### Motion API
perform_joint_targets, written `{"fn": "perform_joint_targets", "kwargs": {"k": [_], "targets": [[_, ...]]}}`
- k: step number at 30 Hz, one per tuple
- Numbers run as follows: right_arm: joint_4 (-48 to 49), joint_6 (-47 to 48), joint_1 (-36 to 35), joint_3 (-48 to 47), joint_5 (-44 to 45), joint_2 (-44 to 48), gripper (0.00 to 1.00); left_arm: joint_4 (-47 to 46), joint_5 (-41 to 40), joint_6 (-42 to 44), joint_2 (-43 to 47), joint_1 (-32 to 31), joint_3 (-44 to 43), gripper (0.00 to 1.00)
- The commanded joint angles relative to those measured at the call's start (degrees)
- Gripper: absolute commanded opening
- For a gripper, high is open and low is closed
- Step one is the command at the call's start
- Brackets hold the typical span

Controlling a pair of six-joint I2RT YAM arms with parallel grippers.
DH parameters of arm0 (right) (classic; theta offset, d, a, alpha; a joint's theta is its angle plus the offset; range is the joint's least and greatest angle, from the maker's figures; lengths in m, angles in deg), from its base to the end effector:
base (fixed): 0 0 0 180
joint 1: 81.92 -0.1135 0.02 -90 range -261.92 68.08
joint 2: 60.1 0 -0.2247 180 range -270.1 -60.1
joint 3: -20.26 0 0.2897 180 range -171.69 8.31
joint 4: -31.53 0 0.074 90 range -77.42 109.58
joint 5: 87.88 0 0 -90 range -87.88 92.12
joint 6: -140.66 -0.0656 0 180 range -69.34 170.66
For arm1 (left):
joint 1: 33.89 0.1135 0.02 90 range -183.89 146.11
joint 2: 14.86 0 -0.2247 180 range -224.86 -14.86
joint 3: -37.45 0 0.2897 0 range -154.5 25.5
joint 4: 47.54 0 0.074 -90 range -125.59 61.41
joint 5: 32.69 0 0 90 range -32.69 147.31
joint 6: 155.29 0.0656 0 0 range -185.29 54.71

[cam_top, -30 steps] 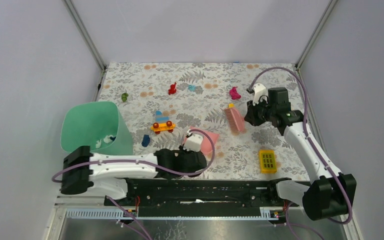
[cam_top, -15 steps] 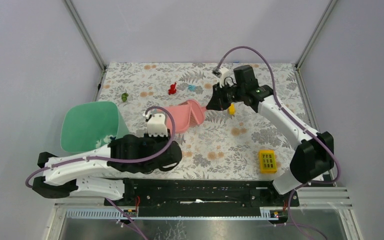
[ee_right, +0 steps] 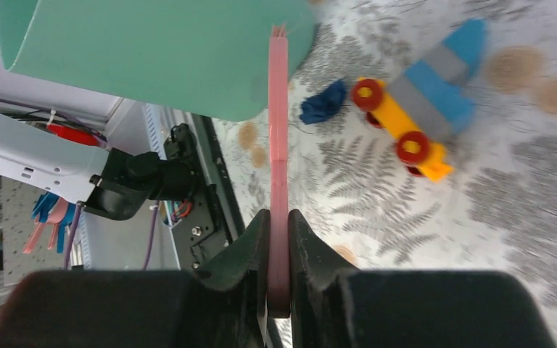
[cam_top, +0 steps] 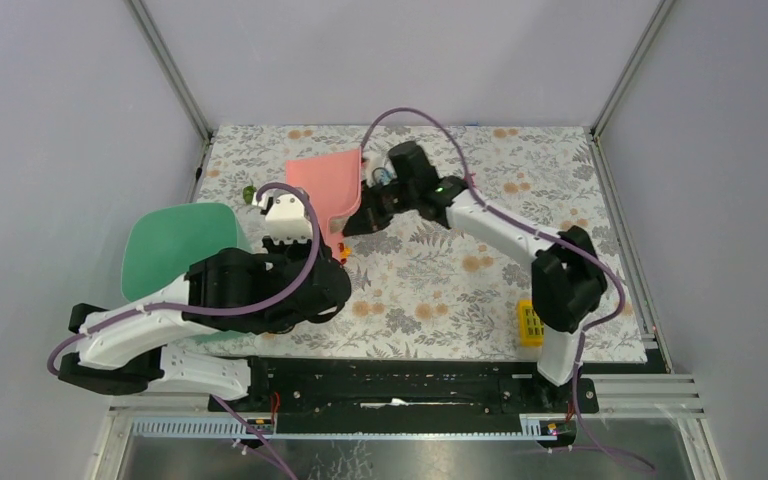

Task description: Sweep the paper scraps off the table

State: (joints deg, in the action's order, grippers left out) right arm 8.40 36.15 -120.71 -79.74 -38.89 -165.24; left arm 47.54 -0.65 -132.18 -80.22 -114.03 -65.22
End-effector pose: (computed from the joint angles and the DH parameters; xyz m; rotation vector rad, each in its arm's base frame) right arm 0.3440 0.3317 0.2460 -0.9176 1.9915 1.2889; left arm 0.0916 -0.2021 0.4013 -0.0880 2.0429 -0.2420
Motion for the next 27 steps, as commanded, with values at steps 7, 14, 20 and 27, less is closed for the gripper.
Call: {"fn": "perform_joint_targets", "kwargs": {"k": [7,14,20,27], "targets": [[10.07,-13.5,-9.61,-7.15,14.86,-9.22,0.0,0.51,-5.11,1.21,-0.08,0.33,-0.51,0.0],[4.71,-11.99,-10.1,-8.71,19.69,-11.54,0.0,0.54,-4.81,-0.48,2.79,0.68,2.26,0.0],[-0.61,-7.62,-10.17,-5.1,19.27,-8.69,0.0,0.41,-4.8,-0.71,3.25,0.69,3.67,0.0],[-9.49,3.51,-10.15,2.77,21.85,0.28,0.0,0.4,-5.3,0.13,3.51,0.68,3.57,0.0]]}}
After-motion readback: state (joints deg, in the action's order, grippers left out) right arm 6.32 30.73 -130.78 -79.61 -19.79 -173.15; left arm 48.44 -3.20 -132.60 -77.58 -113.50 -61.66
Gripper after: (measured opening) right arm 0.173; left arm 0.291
